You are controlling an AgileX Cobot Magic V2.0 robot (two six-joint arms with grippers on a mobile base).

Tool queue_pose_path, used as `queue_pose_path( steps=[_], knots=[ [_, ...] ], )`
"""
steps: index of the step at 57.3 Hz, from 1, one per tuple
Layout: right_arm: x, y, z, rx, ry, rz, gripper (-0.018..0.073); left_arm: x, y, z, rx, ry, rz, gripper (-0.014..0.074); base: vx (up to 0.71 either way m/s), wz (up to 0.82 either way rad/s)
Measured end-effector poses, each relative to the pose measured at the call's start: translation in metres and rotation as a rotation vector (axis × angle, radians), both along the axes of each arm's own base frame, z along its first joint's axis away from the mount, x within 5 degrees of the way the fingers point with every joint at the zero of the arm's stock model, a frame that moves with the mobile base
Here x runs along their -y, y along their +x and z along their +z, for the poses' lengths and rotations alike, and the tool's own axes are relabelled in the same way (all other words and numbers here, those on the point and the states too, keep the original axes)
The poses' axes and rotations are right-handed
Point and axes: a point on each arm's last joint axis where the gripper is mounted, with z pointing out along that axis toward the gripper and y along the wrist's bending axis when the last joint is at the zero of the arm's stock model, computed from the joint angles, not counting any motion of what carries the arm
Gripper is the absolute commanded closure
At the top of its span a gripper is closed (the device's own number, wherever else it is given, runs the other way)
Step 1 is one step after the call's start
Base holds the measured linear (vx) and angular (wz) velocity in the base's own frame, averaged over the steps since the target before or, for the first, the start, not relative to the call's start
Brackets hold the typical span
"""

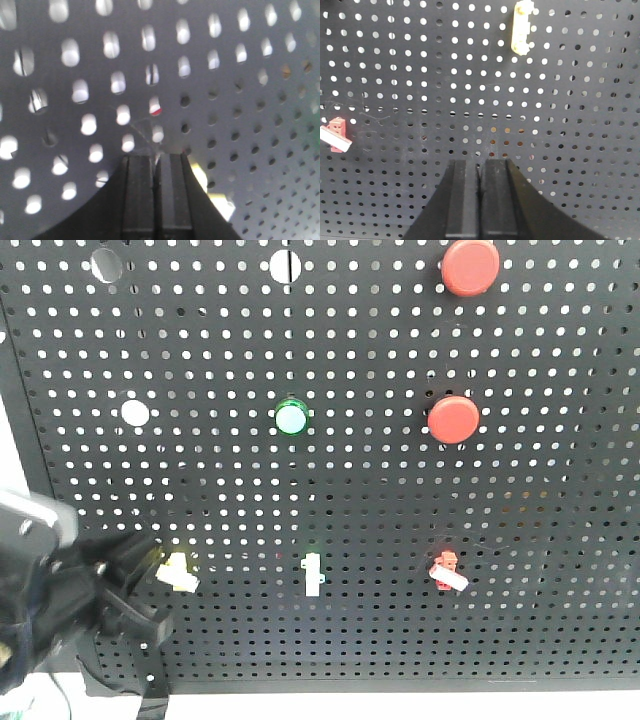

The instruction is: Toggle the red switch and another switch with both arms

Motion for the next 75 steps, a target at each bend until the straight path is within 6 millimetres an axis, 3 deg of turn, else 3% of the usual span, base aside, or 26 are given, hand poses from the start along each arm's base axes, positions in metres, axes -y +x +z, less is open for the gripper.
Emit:
queue_pose_path(
  steps=[20,34,48,59,75],
  knots=[
    [0.0,0.0,-0.003,-0.038,0.0,-0.003,0.0566,0.001,0.001,-0.006,-0.065,0.03,0.004,0.0594,0.0,0.0],
    [0.0,0.0,-0.004,-0.045,0.0,-0.003,0.0566,-0.002,-0.001,-0.02,-0.2,0.085,0.024,0.0594,0.0,0.0],
    [0.0,0.0,-0.004,-0.044,0.0,-0.003,0.0566,0.003,-0.004,-0.019,-0.212,0.091,0.008,0.0594,0.0,0.0],
    [0.0,0.006,-0.006,-0.062,0.052,-0.001,0.0566,0.008,-0.026,-0.009,-0.172,0.055,-0.037,0.0594,0.0,0.0],
    [-0.007,0.032,-0.006,-0.002,0.11,0.078,0.0566,-0.006,-0.069,-0.028,-0.211,-0.007,-0.038,0.0594,0.0,0.0]
  ],
)
